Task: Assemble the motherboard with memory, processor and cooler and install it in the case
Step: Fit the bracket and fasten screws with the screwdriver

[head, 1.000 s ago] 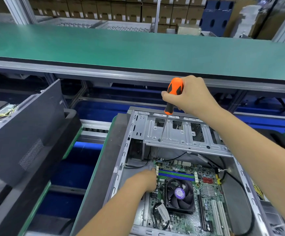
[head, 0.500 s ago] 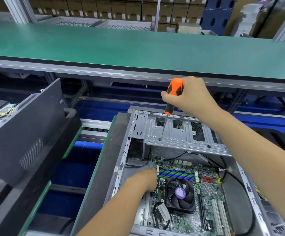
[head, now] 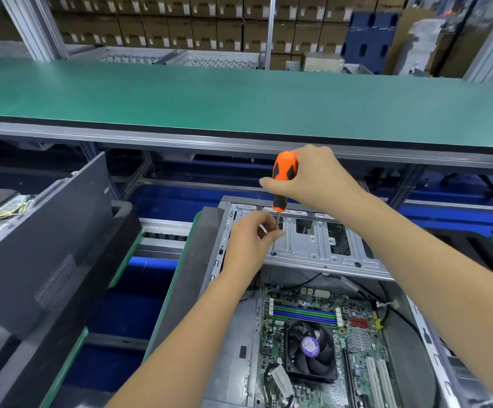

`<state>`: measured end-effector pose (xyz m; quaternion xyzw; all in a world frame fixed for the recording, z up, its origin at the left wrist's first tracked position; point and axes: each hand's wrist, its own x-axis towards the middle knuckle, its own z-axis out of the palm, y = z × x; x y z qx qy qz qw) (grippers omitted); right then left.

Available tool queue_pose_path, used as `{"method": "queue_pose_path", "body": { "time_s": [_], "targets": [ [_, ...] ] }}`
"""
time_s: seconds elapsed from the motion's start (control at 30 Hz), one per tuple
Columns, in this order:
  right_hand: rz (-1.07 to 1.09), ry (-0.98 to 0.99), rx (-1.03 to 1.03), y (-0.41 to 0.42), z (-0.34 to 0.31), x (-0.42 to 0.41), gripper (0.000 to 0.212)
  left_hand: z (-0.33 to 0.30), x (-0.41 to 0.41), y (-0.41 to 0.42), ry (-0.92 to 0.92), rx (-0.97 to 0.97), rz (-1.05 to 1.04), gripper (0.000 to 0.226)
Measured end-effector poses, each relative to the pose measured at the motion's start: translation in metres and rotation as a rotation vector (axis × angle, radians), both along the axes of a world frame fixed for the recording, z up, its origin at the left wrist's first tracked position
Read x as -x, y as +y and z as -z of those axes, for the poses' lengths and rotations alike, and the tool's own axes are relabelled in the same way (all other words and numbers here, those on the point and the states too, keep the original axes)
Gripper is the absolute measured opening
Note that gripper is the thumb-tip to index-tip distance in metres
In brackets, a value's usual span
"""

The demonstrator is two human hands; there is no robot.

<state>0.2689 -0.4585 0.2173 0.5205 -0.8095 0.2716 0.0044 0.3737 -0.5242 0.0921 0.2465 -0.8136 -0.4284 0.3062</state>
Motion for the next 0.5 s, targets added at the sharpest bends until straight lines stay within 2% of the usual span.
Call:
{"method": "queue_pose_path", "body": {
  "time_s": [0.23,0.33,0.43,0.5],
  "targets": [
    [-0.284,0.077,-0.128,0.009,-0.029,0.003,0.031,0.0,-0.001,-0.005,-0.054,0.056,0.017,0.003],
    [-0.264,0.153,-0.157,0.005,-0.035,0.001,0.025,-0.001,-0.003,-0.006,-0.068,0.068,0.031,0.004],
    [-0.253,0.201,-0.19,0.001,-0.038,0.001,0.029,0.0,-0.004,-0.005,-0.064,0.052,0.033,0.002],
    [-0.241,0.22,-0.2,0.0,-0.038,0.0,0.033,0.002,-0.005,-0.005,-0.037,0.005,0.014,0.01]
  ]
}}
